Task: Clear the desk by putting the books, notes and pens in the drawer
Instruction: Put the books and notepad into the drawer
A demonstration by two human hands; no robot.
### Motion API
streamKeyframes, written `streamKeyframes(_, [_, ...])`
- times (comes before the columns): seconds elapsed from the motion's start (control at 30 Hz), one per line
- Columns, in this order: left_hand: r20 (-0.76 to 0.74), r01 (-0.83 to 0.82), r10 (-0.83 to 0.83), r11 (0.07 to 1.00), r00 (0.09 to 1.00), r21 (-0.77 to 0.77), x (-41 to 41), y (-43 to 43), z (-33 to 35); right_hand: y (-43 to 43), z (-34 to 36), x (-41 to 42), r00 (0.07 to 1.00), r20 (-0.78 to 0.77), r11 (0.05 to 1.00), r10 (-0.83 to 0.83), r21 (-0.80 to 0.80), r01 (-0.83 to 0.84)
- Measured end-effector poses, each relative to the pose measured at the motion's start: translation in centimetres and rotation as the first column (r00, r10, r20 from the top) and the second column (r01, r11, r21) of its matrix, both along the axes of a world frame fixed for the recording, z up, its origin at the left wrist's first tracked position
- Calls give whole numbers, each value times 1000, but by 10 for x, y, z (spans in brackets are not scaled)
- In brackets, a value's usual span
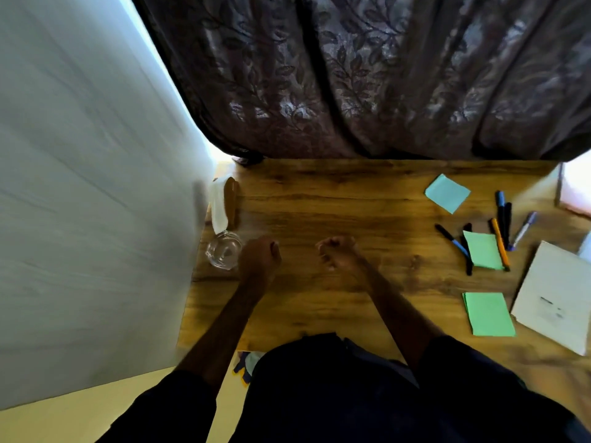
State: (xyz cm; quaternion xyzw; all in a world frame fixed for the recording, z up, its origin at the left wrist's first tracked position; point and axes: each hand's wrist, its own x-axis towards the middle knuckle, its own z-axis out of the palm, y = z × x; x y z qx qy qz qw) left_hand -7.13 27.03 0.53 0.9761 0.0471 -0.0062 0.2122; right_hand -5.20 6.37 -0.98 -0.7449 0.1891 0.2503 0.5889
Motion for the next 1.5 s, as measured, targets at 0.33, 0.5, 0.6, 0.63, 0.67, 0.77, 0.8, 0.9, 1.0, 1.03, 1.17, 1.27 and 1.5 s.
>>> streamKeyframes(0.33, [-175, 323, -315, 946, 933, 17, 3, -96, -19, -90, 0, -78, 950, -54, 949, -308, 48, 311])
streamKeyframes(0.5, [-231, 474, -478, 877, 848, -73, -2, -167, -23, -141, 6, -122, 893, 23, 890, -450, -74, 450])
streamKeyframes(0.6, [-210, 534, -565, 824, 797, -191, -11, -211, -29, -169, 16, -150, 826, 58, 822, -561, -82, 564])
streamKeyframes(0.63, [-208, 550, -586, 809, 783, -208, -14, -226, -33, -179, 20, -160, 795, 65, 790, -603, -89, 606])
streamKeyframes(0.67, [-211, 565, -604, 796, 769, -217, -19, -242, -33, -187, 22, -170, 765, 71, 760, -640, -81, 644])
streamKeyframes(0.77, [-176, 626, -670, 739, 721, -249, -34, -278, -31, -205, 25, -198, 705, 74, 703, -705, -55, 709])
streamKeyframes(0.8, [-192, 662, -699, 714, 689, -227, -39, -287, -29, -210, 26, -207, 693, 72, 691, -718, -49, 721])
streamKeyframes(0.9, [-188, 722, -741, 670, 644, -169, -48, -308, -29, -225, 29, -225, 670, 77, 668, -739, -46, 743])
streamKeyframes(1.0, [-123, 771, -775, 631, 620, -92, -55, -324, -29, -240, 34, -235, 667, 89, 666, -740, -45, 745])
streamKeyframes(1.03, [-121, 783, -785, 617, 607, -77, -57, -328, -28, -245, 36, -237, 673, 85, 672, -735, -42, 739])
streamKeyframes(1.17, [-114, 790, -794, 607, 597, -86, -73, -344, -24, -268, 42, -250, 682, 92, 681, -725, -49, 731])
streamKeyframes(1.27, [-122, 791, -797, 603, 591, -103, -88, -358, -27, -282, 43, -266, 671, 124, 671, -731, -41, 740])
streamKeyframes(1.5, [-114, 777, -786, 618, 608, -122, -129, -391, -24, -327, 36, -307, 612, 115, 612, -783, -40, 790])
